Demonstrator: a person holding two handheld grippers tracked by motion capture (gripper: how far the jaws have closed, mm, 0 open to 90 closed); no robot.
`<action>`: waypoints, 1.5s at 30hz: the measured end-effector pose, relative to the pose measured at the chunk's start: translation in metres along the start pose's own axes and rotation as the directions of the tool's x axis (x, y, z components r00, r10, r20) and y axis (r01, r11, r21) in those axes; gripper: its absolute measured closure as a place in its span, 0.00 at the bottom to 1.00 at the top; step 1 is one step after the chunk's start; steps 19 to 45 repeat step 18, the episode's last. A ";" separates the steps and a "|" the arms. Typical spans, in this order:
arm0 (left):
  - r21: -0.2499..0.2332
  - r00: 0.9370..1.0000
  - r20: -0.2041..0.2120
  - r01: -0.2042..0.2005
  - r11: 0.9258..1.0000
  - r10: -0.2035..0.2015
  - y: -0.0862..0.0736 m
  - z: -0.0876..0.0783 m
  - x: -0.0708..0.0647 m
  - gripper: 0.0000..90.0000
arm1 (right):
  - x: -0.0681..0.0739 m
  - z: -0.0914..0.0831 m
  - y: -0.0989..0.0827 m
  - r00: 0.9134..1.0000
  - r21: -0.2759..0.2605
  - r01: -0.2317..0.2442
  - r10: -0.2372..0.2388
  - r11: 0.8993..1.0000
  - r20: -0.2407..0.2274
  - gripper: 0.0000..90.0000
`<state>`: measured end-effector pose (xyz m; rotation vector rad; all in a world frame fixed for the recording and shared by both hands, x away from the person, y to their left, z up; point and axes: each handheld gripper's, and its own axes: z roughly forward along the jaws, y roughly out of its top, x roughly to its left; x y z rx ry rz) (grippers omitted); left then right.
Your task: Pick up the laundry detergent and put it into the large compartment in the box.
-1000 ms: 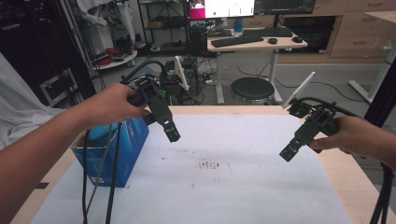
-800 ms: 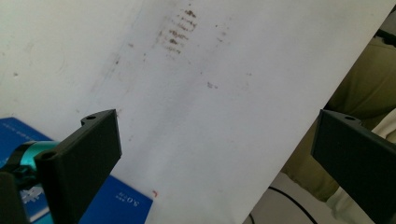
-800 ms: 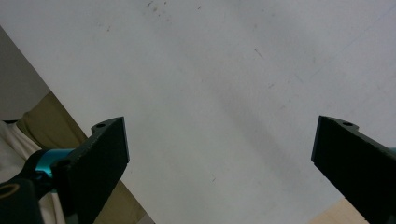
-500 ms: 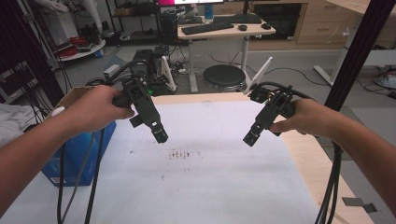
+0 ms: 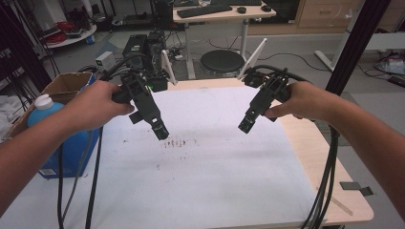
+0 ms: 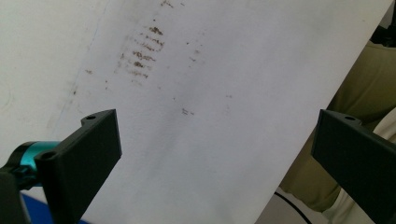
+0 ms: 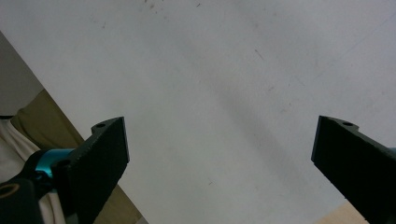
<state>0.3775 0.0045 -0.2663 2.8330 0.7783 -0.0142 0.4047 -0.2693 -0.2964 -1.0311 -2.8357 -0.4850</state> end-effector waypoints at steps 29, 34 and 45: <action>0.004 1.000 -0.001 0.013 1.000 -0.013 -0.005 0.000 0.001 0.02 | 0.005 0.000 0.001 1.000 0.006 0.003 -0.003 1.000 0.005 0.03; 0.004 1.000 -0.001 0.013 1.000 -0.013 -0.005 0.000 0.001 0.02 | 0.005 0.000 0.001 1.000 0.006 0.003 -0.003 1.000 0.005 0.03; 0.004 1.000 -0.001 0.013 1.000 -0.013 -0.005 0.000 0.001 0.02 | 0.005 0.000 0.001 1.000 0.006 0.003 -0.003 1.000 0.005 0.03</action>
